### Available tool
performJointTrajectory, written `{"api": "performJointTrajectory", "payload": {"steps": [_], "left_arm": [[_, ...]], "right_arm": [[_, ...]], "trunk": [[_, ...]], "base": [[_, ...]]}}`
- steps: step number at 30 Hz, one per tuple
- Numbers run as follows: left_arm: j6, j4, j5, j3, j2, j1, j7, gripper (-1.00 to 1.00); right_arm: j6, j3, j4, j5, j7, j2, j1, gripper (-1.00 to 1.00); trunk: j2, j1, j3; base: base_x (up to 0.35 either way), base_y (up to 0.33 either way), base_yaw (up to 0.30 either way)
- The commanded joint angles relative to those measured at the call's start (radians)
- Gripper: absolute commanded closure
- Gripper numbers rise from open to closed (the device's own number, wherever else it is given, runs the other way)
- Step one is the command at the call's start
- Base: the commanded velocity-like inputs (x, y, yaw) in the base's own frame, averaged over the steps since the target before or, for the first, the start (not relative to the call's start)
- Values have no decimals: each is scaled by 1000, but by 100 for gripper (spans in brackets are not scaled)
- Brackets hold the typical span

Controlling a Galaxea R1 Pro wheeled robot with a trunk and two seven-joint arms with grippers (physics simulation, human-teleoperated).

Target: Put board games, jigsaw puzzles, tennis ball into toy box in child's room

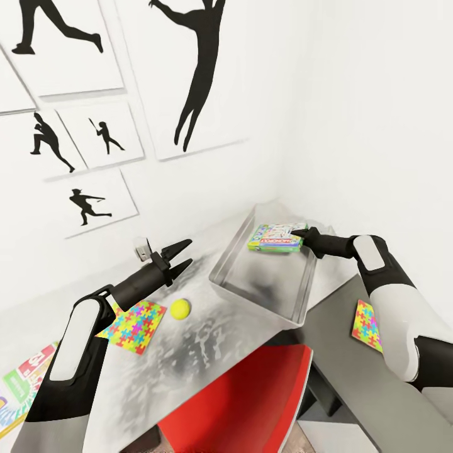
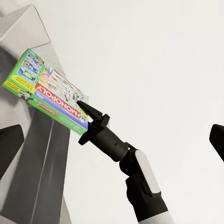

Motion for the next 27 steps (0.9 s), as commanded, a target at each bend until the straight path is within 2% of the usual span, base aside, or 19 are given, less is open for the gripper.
{"api": "performJointTrajectory", "payload": {"steps": [1, 16, 27], "left_arm": [[5, 0, -4, 2, 0, -1, -6, -100], [5, 0, 0, 2, 6, -1, -6, -100], [5, 0, 0, 2, 7, -1, -6, -100]], "right_arm": [[5, -4, 0, 9, 9, 1, -1, 100], [4, -4, -2, 10, 9, 8, -1, 100], [4, -4, -14, 10, 13, 7, -2, 100]], "trunk": [[-2, 0, -3], [-2, 0, -27], [-2, 0, -32]], "base": [[0, 0, 0], [0, 0, 0], [0, 0, 0]]}}
